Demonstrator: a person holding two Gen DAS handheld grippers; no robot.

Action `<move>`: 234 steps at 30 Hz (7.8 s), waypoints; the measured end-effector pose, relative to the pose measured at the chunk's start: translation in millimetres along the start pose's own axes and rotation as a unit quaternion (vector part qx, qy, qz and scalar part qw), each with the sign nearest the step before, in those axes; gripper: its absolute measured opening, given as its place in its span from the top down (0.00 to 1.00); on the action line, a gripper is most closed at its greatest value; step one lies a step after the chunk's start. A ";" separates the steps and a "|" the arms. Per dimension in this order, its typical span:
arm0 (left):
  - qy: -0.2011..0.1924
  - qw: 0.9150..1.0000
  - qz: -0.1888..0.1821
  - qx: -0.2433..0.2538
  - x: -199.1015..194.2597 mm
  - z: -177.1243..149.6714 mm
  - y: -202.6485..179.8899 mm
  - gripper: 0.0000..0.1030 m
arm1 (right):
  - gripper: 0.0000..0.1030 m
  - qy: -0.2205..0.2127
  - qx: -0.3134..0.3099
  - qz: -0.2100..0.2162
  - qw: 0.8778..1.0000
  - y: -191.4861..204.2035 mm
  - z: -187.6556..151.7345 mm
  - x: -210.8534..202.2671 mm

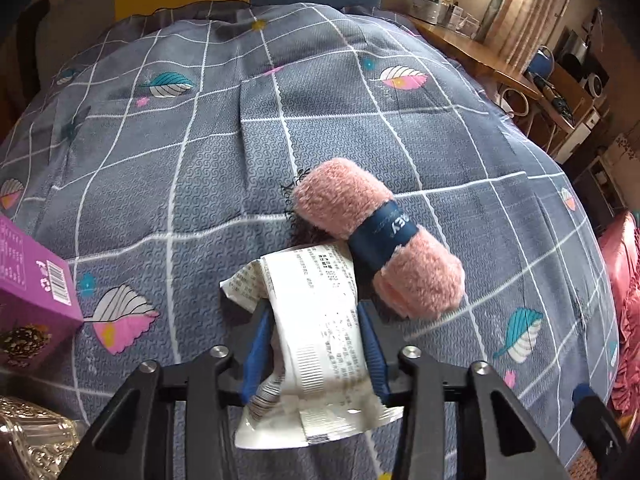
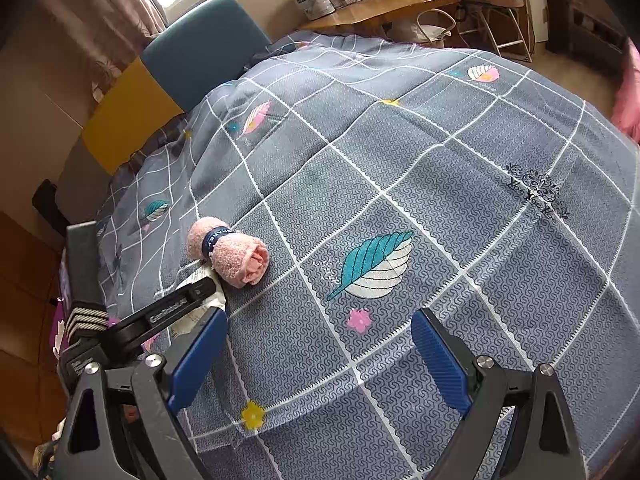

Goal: Organize soft objects
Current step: 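Grasp the white printed packet with the left tool while the right tool approaches the pink towel, then close the right tool on the pink rolled towel's blue band, then carry the white packet over the gold tray and open the left tool, then carry the pink rolled towel over the gold tray and open the right tool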

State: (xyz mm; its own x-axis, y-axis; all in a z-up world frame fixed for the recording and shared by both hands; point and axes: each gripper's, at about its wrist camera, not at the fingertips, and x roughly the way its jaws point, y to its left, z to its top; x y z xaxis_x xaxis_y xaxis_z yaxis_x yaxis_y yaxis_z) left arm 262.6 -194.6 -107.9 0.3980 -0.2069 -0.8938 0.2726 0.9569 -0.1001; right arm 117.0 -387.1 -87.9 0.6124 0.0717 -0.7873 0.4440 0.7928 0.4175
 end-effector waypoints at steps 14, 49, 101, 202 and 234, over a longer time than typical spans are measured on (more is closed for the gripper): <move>-0.028 0.995 0.018 0.099 -44.1 -119.9 -13.5 0.62 | 0.14 0.004 -0.019 -0.015 1.000 2.8 -3.1 -1.1; -0.075 0.995 -0.054 0.023 -38.7 -134.9 15.5 0.56 | 0.66 0.065 -0.360 -0.097 0.926 150.8 28.8 107.8; -0.075 0.996 -0.012 0.052 -84.3 -64.4 3.0 0.64 | 0.63 0.086 -0.250 -0.153 0.952 46.0 -37.4 53.9; -0.097 0.924 0.226 -0.292 -215.1 -324.7 379.5 0.54 | 0.63 0.044 -0.369 -0.215 0.903 74.5 -74.6 54.3; -0.147 0.933 0.176 -0.276 -247.1 -339.2 358.9 0.43 | 0.65 0.060 -0.294 -0.161 0.940 151.9 -22.3 59.6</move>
State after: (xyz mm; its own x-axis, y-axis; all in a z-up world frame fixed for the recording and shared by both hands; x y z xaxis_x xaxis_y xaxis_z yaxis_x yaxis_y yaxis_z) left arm -35.0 269.1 -71.3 0.6227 0.1712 -0.7635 -0.3817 0.9183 -0.1054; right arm 206.4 -248.9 -81.6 0.4146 -0.1898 -0.8900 0.1336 0.9801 -0.1467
